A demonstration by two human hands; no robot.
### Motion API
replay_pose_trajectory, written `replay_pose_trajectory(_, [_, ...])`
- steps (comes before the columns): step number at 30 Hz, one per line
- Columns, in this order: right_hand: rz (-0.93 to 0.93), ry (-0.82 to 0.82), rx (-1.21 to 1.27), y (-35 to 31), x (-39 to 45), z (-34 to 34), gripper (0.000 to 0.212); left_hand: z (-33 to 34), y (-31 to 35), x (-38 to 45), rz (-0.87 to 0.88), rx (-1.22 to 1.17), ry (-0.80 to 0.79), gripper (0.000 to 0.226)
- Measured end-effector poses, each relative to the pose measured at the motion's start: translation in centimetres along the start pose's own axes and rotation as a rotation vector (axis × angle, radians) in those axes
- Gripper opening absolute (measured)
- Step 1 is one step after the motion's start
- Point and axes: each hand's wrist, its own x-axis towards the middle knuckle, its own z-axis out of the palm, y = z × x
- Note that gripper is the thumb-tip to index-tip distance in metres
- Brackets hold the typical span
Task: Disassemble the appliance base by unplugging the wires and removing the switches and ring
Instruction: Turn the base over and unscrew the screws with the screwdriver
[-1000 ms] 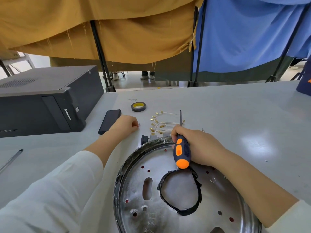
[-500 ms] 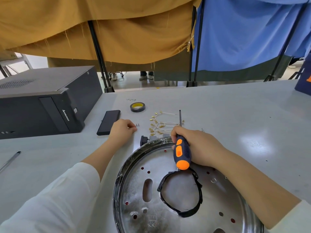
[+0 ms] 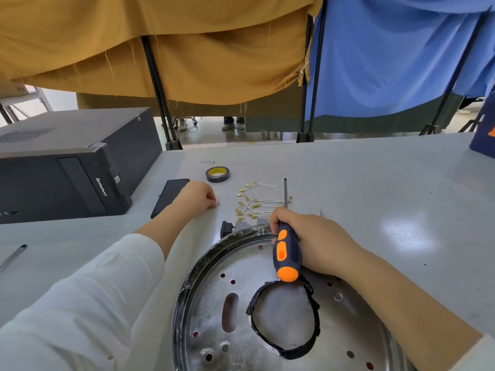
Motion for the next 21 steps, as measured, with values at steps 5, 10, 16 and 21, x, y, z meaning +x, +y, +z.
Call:
replay_pose_trajectory(5, [-0.018,-0.001,-0.015,0.2,0.1,0.0,0.026,-0.4,0.2,0.3,-0.037,-0.008,-0.06,0.023])
replay_pose_trajectory(10, [0.0,0.022,0.02,0.4,0.3,0.2,0.03,-1.4,-0.1,-1.5,-0.061,-0.086,-0.045,0.049])
replay_pose_trajectory(16, [-0.07,0.191,0.354,-0.3,0.5,-1.4,0.038,-4.2,3.6,-7.4,0.207,-0.462,-0.103,0.01])
replay_pose_trajectory(21, [-0.098,0.197,0.27,-1.2,-0.7,-3.8,0.033,-4.2,6.5,-12.2,0.258,-0.453,-0.343,0.036])
